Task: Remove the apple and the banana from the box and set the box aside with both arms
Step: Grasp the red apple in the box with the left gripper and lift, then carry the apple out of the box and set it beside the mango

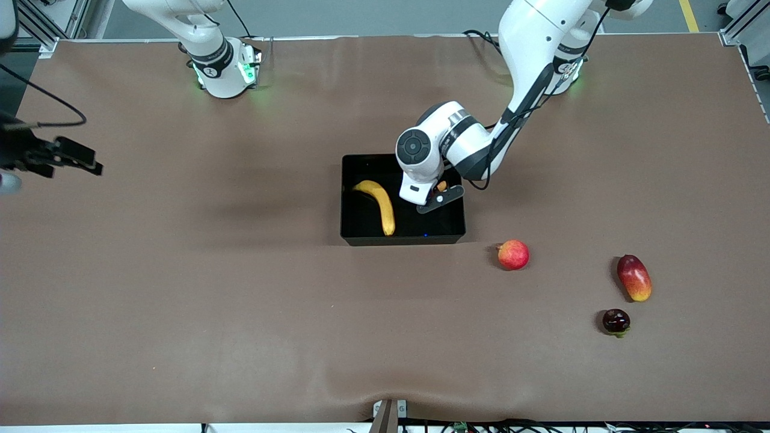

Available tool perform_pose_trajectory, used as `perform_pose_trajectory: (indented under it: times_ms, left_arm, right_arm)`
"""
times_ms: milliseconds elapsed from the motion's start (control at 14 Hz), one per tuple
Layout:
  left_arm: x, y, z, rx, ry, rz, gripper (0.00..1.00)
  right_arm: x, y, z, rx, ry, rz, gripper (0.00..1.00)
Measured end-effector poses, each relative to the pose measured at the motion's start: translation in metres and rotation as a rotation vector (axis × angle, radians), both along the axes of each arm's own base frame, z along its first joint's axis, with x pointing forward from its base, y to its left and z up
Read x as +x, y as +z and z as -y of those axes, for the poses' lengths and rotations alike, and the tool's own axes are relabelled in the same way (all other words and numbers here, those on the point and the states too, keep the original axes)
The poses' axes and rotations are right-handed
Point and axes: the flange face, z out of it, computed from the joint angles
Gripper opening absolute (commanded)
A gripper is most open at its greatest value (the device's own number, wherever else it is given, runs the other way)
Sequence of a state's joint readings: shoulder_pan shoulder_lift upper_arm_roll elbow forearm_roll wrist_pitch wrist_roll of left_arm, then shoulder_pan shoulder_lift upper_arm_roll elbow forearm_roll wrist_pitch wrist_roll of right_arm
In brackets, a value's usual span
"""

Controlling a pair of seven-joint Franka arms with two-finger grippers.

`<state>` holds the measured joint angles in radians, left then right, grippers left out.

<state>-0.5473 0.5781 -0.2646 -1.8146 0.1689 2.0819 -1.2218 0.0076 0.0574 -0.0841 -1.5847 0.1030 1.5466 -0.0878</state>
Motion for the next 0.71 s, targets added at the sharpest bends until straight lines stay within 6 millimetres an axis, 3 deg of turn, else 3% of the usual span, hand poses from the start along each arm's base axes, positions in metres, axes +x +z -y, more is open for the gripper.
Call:
perform_pose_trajectory:
  times_ms: [214, 357, 500, 571, 714]
  left_arm:
    - [0.027, 0.019, -0.005, -0.035, -0.028, 0.024, 0.00]
    - [0.046, 0.044, -0.006, -0.032, -0.026, 0.040, 0.00]
    - [0.071, 0.091, -0.015, -0.019, -0.024, 0.058, 0.00]
    - [0.089, 0.118, -0.029, -0.022, -0.027, 0.066, 0.00]
    - [0.126, 0.168, -0.075, -0.045, -0.031, 0.093, 0.00]
  right_arm:
    - [-0.001, -0.020, -0.016, 0.123, 0.008, -0.100, 1.00]
    - [-0.003, -0.024, -0.032, 0.165, 0.035, -0.136, 1.00]
    - [0.003, -0.040, -0.058, 0.168, 0.076, -0.162, 1.00]
    - [0.008, -0.049, -0.070, 0.167, 0.091, -0.167, 1.00]
    - [0.014, -0.064, -0.086, 0.168, 0.114, -0.184, 1.00]
